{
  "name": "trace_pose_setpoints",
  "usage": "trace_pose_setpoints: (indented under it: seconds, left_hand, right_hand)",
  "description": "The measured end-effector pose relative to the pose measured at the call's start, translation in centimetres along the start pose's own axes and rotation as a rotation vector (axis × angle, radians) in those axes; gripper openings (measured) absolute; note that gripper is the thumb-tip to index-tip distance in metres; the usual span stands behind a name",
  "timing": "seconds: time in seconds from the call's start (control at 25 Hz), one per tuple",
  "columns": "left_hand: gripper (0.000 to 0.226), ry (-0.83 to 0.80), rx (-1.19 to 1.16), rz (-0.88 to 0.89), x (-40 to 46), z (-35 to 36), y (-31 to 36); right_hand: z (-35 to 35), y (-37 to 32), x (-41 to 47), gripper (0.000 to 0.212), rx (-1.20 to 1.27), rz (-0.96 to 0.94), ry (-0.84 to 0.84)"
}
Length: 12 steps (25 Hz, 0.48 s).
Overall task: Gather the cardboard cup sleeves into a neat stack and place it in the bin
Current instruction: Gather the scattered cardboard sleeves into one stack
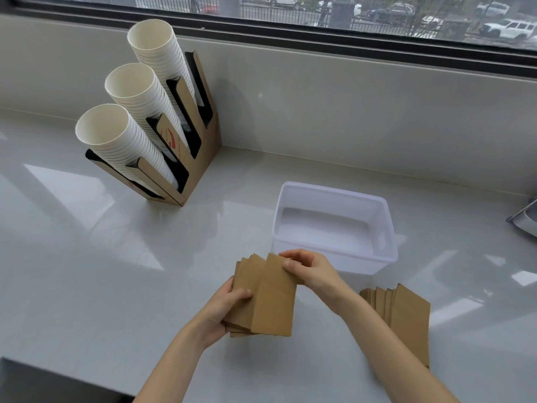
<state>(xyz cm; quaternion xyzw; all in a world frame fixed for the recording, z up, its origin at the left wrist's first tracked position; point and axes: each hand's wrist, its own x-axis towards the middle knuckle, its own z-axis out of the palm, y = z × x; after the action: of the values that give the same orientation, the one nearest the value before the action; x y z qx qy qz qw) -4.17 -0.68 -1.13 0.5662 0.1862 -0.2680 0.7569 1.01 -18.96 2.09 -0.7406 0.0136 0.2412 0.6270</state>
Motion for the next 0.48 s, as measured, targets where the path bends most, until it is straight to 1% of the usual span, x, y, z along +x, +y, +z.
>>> trace_pose_setpoints:
  seconds: [0.12,0.16,0.2,0.28,0.32,0.4,0.48]
  left_hand:
    - [0.031,-0.030,-0.059,-0.008,0.0,0.8,0.1]
    - [0.030,-0.036,-0.074,-0.010,-0.1,1.0,0.1]
    - [0.034,-0.045,-0.066,0.000,-0.1,1.1,0.1]
    - [0.047,-0.084,-0.043,0.025,0.0,1.6,-0.1]
    - [0.047,-0.100,-0.049,0.033,0.2,2.0,-0.1]
    - [0.042,-0.108,-0.070,0.036,0.3,2.6,-0.2]
    - [0.040,-0.112,-0.094,0.040,0.4,2.9,0.1]
  right_hand:
    - [1.7,0.5,0.7,0.020,-0.240,-0.050,0.180]
    - [2.0,0.7,0.7,0.021,-0.298,-0.075,0.206]
    - [2.3,0.9,0.7,0.022,-0.328,-0.106,0.225]
    - [2.7,1.1,0.6,0.021,-0.342,-0.156,0.278]
    - [2.8,1.2,0.6,0.020,-0.346,-0.172,0.312]
    - [2.9,1.4,0.6,0.019,-0.361,-0.185,0.368]
    - [2.7,1.4,0.5,0.025,-0.345,-0.142,0.375]
